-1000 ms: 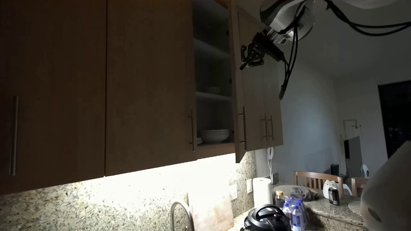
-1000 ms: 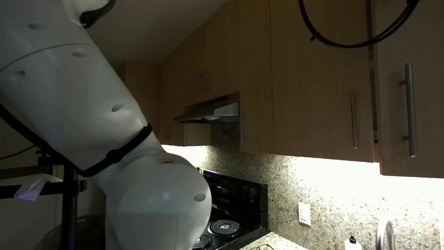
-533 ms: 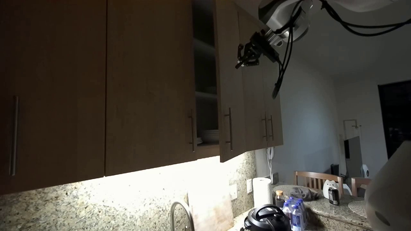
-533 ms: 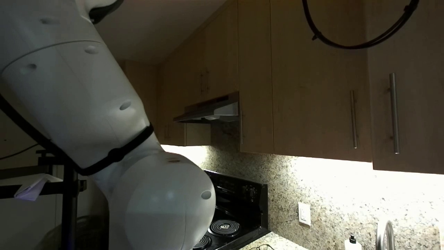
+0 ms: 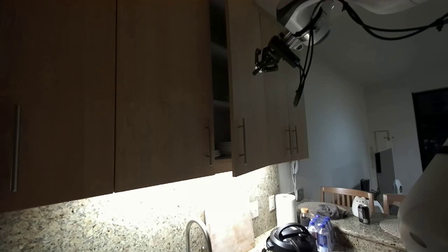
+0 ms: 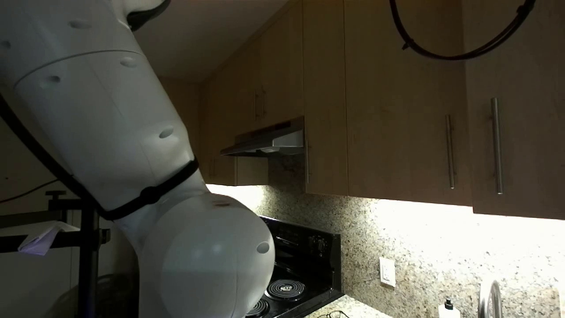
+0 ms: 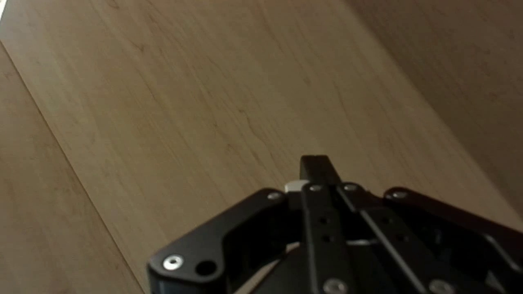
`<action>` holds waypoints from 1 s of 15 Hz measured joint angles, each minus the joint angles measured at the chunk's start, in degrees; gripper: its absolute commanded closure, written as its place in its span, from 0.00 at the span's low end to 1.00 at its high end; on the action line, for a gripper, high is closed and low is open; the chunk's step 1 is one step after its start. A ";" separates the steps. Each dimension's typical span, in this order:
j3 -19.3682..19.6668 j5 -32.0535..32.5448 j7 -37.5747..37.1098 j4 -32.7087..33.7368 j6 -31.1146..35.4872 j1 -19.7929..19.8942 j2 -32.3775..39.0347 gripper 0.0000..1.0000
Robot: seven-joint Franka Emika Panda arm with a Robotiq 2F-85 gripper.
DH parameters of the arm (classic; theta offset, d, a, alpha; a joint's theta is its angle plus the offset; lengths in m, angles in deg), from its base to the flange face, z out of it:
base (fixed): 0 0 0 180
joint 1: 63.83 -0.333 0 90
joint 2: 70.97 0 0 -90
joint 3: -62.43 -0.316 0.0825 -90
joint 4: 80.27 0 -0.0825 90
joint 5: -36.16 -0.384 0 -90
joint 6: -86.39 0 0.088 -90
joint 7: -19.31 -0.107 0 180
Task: Close the open cabinet door
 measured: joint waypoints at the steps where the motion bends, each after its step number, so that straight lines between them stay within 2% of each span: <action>1: -0.32 0.13 0.01 0.49 0.00 0.04 0.46 1.00; 6: -2.92 5.38 0.06 2.30 -2.57 1.46 2.74 1.00; 15: -5.39 16.37 6.96 1.95 -20.60 3.18 4.69 1.00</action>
